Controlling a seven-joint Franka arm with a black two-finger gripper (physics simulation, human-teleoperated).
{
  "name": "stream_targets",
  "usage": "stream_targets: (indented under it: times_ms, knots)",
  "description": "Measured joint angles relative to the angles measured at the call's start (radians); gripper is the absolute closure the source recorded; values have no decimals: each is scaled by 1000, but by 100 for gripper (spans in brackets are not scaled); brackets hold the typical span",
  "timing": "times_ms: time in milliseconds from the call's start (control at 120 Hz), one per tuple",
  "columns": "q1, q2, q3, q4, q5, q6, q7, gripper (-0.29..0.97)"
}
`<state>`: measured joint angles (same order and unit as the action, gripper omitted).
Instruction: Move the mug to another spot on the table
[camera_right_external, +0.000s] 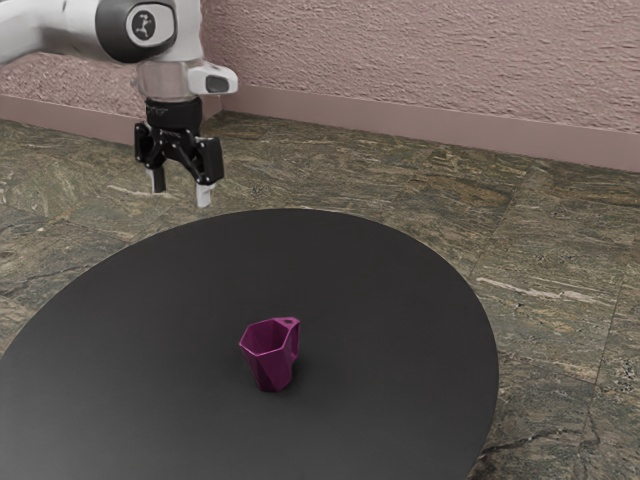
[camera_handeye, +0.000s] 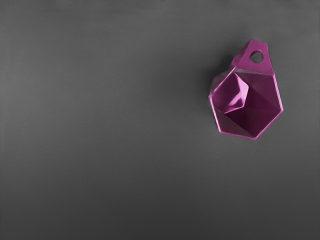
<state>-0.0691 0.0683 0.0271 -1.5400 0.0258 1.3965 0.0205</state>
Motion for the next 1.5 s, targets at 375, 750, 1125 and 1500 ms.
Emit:
stream_targets:
  times_ms: [375, 750, 1125, 1500]
  knots:
    - [12, 18, -8, -52, -2, 199, -63, 0]
    - [13, 109, -78, -232, -46, 486, -47, 0]
    - [12, 233, -121, -266, -14, 645, 144, 0]
    - [3, 329, -153, -249, -13, 739, 211, 0]
